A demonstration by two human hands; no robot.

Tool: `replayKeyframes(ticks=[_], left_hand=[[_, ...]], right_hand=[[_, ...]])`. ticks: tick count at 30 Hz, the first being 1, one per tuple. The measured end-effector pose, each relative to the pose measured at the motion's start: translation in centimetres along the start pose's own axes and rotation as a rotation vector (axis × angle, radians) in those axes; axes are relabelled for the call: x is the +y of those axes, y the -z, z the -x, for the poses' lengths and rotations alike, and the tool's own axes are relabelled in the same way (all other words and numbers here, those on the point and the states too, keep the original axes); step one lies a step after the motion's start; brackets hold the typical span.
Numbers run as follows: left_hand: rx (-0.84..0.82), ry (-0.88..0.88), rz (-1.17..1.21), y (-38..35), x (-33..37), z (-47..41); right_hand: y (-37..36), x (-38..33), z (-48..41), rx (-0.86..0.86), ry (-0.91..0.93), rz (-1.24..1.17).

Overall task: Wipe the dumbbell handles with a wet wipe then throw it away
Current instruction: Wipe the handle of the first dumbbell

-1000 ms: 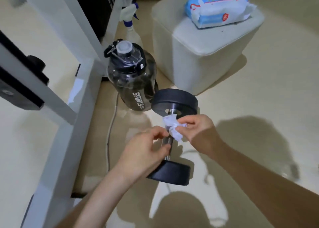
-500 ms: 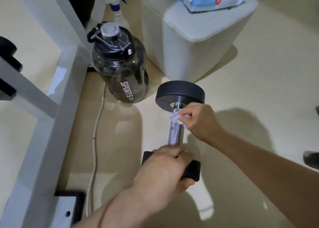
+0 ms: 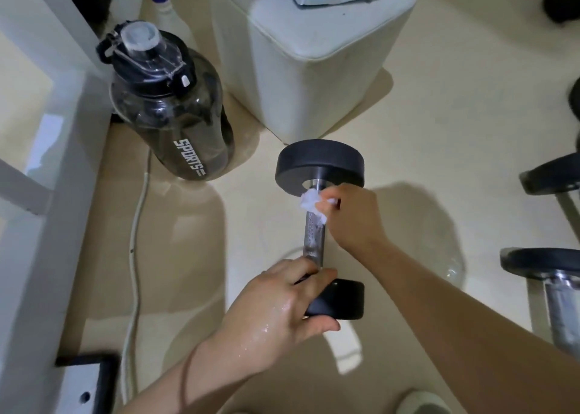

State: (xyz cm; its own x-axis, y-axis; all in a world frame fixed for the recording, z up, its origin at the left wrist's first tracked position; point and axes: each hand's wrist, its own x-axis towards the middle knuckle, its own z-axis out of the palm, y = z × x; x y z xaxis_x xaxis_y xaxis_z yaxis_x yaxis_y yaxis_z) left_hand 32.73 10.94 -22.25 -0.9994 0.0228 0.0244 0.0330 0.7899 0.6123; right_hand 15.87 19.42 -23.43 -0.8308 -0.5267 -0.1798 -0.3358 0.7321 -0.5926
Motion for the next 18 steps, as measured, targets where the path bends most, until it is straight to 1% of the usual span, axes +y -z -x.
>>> replayKeyframes(ticks=[1,3,4,5,7,8,10,12,13,14,16,17,18], left_hand=[[0.005,-0.005,0.0,-0.1,-0.2,0.1],[0.021,-0.016,-0.002,-0.1,-0.5,0.2],[0.033,-0.021,-0.001,-0.1,-0.5,0.4],[0.049,-0.028,0.007,-0.2,-0.6,0.4],[0.089,-0.031,0.034,-0.3,-0.6,0.6],[0.103,-0.03,0.05,-0.4,-0.6,0.6],[0.099,-0.011,0.067,-0.3,-0.4,0.6],[0.069,0.014,0.081,0.0,0.0,0.4],[0.046,0.02,0.097,0.1,0.2,0.2],[0.023,0.021,0.117,0.2,0.2,0.1],[-0.004,0.021,0.17,0.1,0.1,0.3],[-0.002,0.013,0.17,0.0,-0.1,0.5],[0.022,0.008,0.143,-0.2,-0.2,0.8]], right_hand=[[-0.2,0.2,0.9,-0.058,0.023,-0.02],[-0.6,0.0,3.0,-0.211,0.08,0.024],[-0.6,-0.3,3.1,-0.222,0.094,0.063],[-0.6,-0.5,2.2,-0.188,0.095,0.097],[-0.5,-0.7,-0.1,-0.062,0.032,0.045],[-0.4,-0.6,-0.3,-0.037,0.016,0.016],[-0.5,0.1,1.6,-0.089,0.038,0.012],[-0.4,0.1,3.6,-0.194,0.072,0.054],[-0.2,-0.4,3.1,-0.182,0.078,0.076],[-0.1,-0.3,1.4,-0.118,0.06,0.076],[0.3,-0.7,-0.7,0.005,-0.021,-0.03],[0.3,-0.3,-0.5,0.019,-0.047,-0.053],[0.3,0.2,0.5,-0.012,-0.05,-0.075]])
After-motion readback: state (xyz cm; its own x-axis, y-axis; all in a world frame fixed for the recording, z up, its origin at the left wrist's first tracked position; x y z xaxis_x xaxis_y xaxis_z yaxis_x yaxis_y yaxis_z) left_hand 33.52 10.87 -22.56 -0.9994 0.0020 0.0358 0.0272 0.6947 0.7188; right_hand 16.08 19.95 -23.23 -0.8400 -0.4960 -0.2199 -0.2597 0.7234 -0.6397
